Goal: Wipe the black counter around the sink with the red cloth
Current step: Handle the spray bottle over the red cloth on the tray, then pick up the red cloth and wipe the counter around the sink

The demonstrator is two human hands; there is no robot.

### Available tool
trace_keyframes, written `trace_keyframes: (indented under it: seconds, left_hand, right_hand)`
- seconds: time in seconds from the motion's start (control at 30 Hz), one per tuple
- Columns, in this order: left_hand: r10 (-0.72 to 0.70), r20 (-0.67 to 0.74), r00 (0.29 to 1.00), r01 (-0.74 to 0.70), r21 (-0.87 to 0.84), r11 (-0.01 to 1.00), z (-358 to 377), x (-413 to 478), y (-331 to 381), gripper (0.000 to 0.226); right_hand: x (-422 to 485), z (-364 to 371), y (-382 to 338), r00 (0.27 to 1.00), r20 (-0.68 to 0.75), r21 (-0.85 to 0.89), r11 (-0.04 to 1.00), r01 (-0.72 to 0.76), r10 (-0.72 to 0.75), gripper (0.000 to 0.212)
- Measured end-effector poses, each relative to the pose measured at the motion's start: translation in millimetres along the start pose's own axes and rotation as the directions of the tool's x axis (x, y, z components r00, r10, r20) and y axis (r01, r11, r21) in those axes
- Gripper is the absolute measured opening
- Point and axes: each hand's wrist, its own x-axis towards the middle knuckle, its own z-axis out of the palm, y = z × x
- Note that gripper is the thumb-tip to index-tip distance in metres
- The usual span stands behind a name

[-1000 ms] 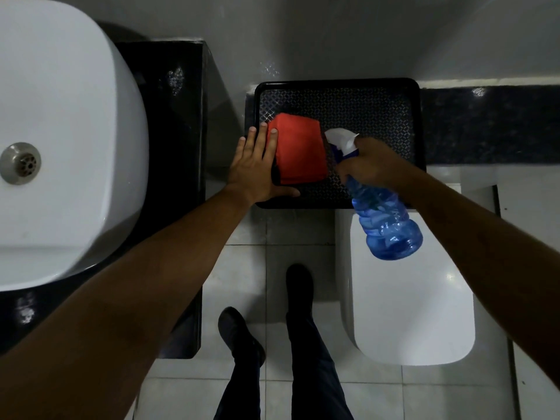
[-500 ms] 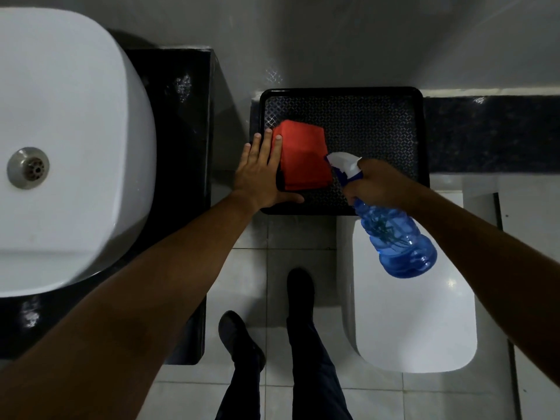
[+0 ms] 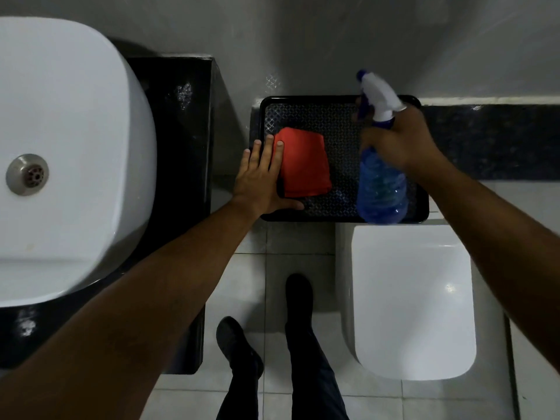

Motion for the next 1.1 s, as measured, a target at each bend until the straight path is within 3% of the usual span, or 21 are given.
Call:
trace_keyframes:
  seconds: [0.03, 0.13, 0.27, 0.57, 0.67, 0.73, 0.77, 0.83, 0.9, 0.93, 1.0, 1.1]
  left_hand:
    - [0.004, 0.000, 1.000, -0.004, 0.006, 1.000, 0, 0, 0, 0.150]
    - [0.024, 0.011, 1.000, -0.024, 0.023, 0.999, 0, 1, 0, 0.145]
    - [0.044, 0.012, 0.999, -0.044, 0.036, 0.998, -1, 3, 2, 0.142]
    - [0.050, 0.000, 0.999, -0.050, 0.094, 0.994, 2, 2, -1, 0.135]
    - [0.044, 0.022, 0.999, -0.045, 0.092, 0.995, 2, 3, -1, 0.135]
    - [0.037, 0.037, 0.999, -0.039, 0.059, 0.997, 3, 3, -2, 0.135]
    - [0.035, 0.042, 0.998, -0.037, 0.037, 0.999, 3, 3, -2, 0.136]
    - [0.032, 0.044, 0.999, -0.032, -0.003, 0.999, 3, 3, -2, 0.138]
    - [0.025, 0.036, 0.999, -0.024, -0.021, 0.999, 4, 2, -1, 0.139]
    - [0.021, 0.029, 0.999, -0.020, -0.026, 0.999, 4, 2, -1, 0.139]
    - [0.015, 0.016, 1.000, -0.015, -0.018, 1.000, 4, 1, -2, 0.138]
    - [0.000, 0.007, 1.000, 0.000, -0.004, 1.000, 3, -1, -1, 0.139]
  right_hand:
    - [2, -1, 0, 0.996, -0.083, 0.023, 0.999, 0.029, -0.027, 0.037]
    - [9, 1, -1, 0.955, -0.245, 0.062, 0.981, 0.185, -0.165, 0.037]
    - [20, 13, 4, 0.901, -0.301, 0.037, 0.940, 0.338, -0.312, 0.044]
    - [26, 19, 13, 0.894, -0.343, 0.063, 0.942, 0.329, -0.289, 0.052]
    - [2, 20, 28, 0.839, -0.505, 0.001, 0.972, 0.236, -0.204, 0.067]
    - [-26, 30, 43, 0.788, -0.601, -0.004, 0.987, 0.163, -0.132, 0.055]
    - [-40, 40, 49, 0.802, -0.576, -0.038, 0.985, 0.165, -0.157, 0.041]
    - [-59, 64, 53, 0.907, -0.357, -0.194, 0.967, 0.163, -0.224, 0.024]
    - [-58, 90, 54, 0.988, -0.080, -0.370, 0.924, 0.095, -0.134, 0.030]
    - [-52, 100, 52, 0.998, -0.032, -0.438, 0.899, 0.030, -0.049, 0.041]
    - [-39, 115, 45, 0.990, -0.073, -0.458, 0.878, -0.137, 0.117, 0.056]
    - [-18, 122, 37, 0.958, -0.107, -0.432, 0.855, -0.286, 0.267, 0.058]
